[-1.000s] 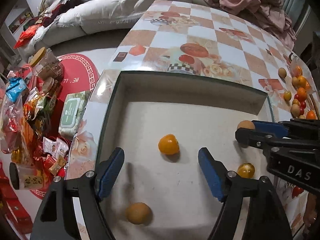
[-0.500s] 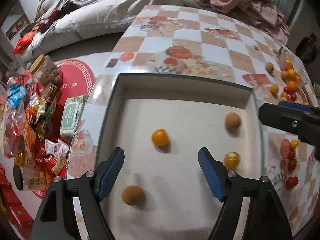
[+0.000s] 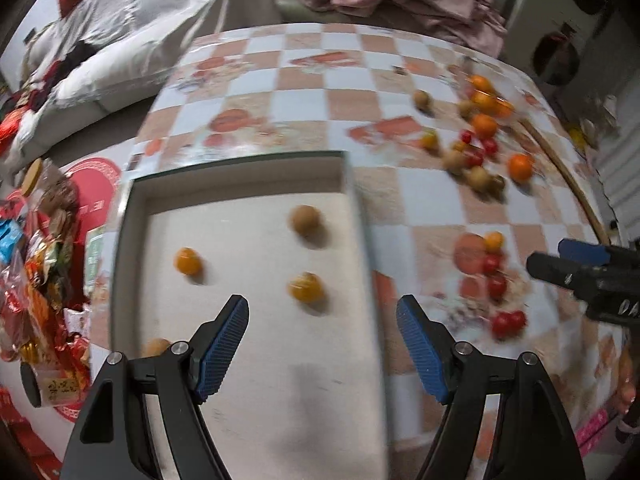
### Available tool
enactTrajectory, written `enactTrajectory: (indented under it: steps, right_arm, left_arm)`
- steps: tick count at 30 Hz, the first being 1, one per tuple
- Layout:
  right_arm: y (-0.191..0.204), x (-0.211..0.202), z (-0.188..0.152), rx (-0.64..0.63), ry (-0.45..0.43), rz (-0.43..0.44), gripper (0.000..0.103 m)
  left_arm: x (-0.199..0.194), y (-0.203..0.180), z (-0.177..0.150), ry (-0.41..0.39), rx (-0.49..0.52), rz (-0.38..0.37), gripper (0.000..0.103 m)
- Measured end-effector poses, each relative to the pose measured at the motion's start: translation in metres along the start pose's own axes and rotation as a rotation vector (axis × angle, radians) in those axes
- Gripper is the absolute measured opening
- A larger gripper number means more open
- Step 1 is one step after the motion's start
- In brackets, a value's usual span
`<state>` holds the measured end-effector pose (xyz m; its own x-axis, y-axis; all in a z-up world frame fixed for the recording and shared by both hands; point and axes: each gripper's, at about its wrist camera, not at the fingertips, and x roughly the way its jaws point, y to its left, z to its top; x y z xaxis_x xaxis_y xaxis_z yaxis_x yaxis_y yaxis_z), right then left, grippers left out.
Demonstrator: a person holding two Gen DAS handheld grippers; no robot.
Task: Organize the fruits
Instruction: 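Move both tools back toward the cherry tomatoes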
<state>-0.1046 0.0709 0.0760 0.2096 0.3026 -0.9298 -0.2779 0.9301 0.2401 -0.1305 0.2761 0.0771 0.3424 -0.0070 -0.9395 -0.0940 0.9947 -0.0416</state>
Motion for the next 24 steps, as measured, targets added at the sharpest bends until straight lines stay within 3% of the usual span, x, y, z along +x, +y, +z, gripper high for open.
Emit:
enactTrajectory:
  steps: [9,14,21,24]
  right_arm:
    - [-0.046,-0.008,-0.059,0.015,0.052,-0.065,0.084]
    - [-0.050,-0.004,-0.066,-0.005,0.066,-0.032,0.084]
    - [-0.047,0.008,-0.065,-0.041,0.102,0.047,0.057]
    - [-0.042,0.013,-0.063,-0.055,0.117,0.090,0.055]
  left_arm:
    - [-0.001,-0.069,-0.028,0.045,0.127,-0.083,0.077]
    - [0.007,-0.089,-0.043,0.078,0.162,-0.090,0.077]
    - [0.020,-0.104,-0.053,0.099,0.205,-0.077,0.077]
    - [0.026,-0.105,-0.053,0.114,0.194,-0.067,0.077]
